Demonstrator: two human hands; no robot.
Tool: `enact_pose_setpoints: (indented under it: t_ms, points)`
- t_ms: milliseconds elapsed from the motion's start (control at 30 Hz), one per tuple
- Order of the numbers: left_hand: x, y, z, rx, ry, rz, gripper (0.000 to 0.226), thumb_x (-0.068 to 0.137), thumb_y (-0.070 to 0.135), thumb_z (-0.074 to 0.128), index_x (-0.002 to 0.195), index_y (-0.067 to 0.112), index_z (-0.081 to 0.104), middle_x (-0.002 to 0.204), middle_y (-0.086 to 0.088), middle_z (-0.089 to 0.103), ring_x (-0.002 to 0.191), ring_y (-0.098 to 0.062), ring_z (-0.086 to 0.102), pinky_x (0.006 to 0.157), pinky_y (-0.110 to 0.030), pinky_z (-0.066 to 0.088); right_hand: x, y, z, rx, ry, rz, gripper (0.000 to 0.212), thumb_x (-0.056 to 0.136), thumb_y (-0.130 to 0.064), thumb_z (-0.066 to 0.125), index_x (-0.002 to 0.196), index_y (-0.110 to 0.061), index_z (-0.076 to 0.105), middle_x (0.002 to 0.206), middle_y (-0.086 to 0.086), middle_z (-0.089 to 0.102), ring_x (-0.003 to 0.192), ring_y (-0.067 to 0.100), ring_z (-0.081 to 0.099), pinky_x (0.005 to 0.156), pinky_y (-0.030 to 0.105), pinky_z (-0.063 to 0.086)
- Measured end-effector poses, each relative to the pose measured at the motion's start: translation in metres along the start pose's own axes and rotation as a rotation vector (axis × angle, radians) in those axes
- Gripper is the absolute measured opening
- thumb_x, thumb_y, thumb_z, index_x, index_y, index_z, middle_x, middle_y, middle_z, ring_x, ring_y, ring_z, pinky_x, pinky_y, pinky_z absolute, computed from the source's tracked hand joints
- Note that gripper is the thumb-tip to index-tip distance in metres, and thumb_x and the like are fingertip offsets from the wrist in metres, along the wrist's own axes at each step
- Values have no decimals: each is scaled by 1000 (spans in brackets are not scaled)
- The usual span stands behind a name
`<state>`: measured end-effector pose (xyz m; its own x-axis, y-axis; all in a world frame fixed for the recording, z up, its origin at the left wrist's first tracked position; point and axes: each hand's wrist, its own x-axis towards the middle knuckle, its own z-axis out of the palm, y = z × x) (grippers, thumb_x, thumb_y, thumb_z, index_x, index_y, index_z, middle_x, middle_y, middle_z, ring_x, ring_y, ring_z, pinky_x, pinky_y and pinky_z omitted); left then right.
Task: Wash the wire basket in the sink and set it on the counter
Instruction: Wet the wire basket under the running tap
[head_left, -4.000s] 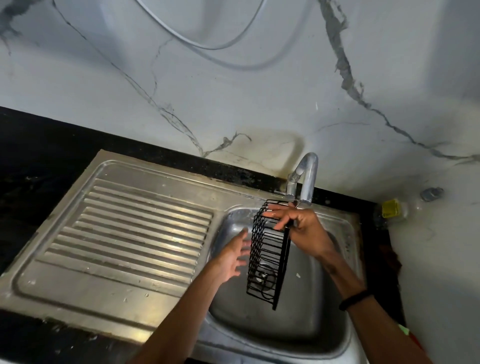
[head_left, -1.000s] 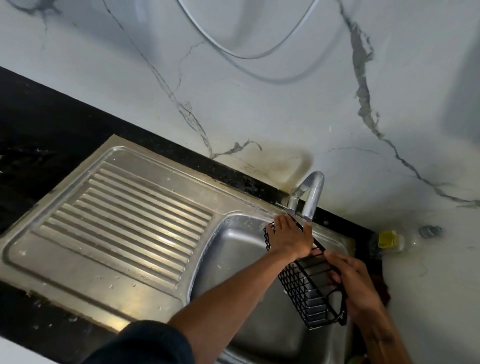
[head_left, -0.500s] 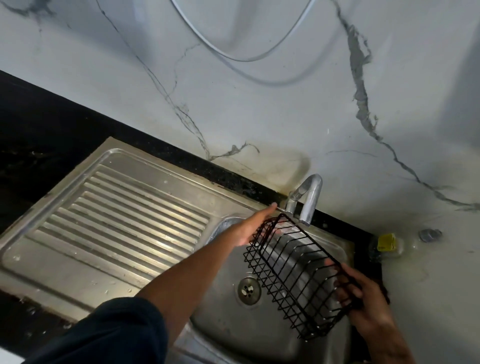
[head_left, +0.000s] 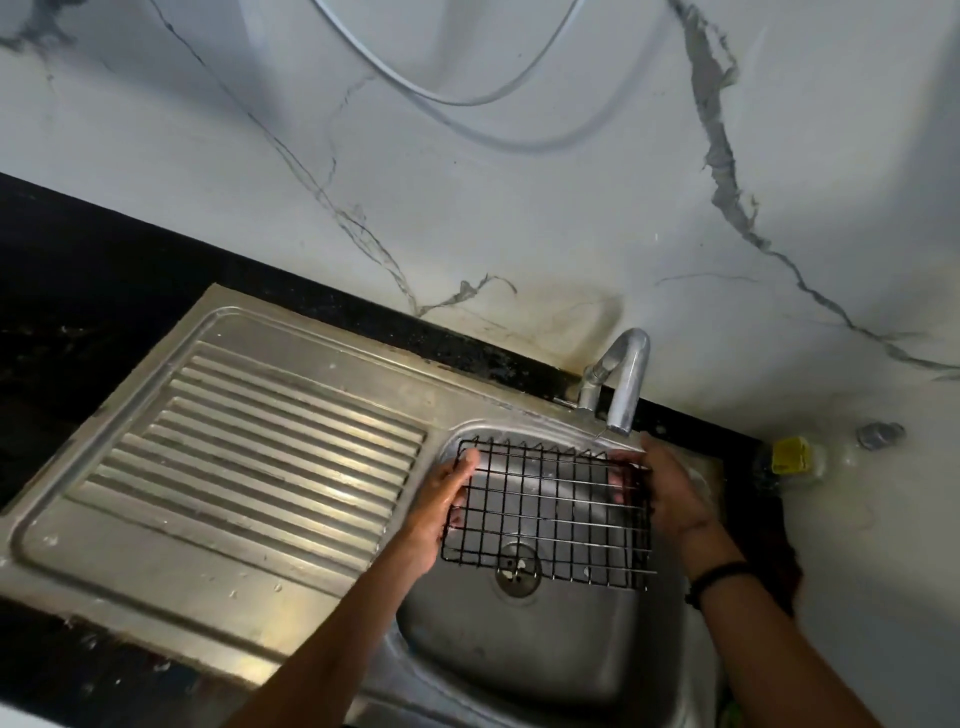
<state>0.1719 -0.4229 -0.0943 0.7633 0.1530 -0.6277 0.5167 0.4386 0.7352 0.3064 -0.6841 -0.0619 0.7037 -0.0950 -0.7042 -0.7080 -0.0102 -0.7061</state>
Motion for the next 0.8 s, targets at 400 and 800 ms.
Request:
enact_pose_setpoints:
  t_ms: [400, 800]
  points:
    - [-22, -26, 4, -405, 57, -490, 60, 62, 72, 82, 59, 16, 61, 65, -5, 64, 52, -18, 52, 56, -28, 43, -15, 0, 98, -1045, 415, -282, 73, 100, -61, 23, 136, -8, 57, 137, 22, 54, 120, 37, 56, 95, 42, 42]
    - [-26, -47, 15, -539, -16, -346, 91, 77, 82, 66, 117, 1, 75, 123, -21, 71, 114, -39, 69, 105, -51, 52, -122, 86, 138, -1256, 247, -725, 82, 102, -65, 4, 160, -9, -12, 167, 9, -23, 154, 23, -24, 127, 50, -6]
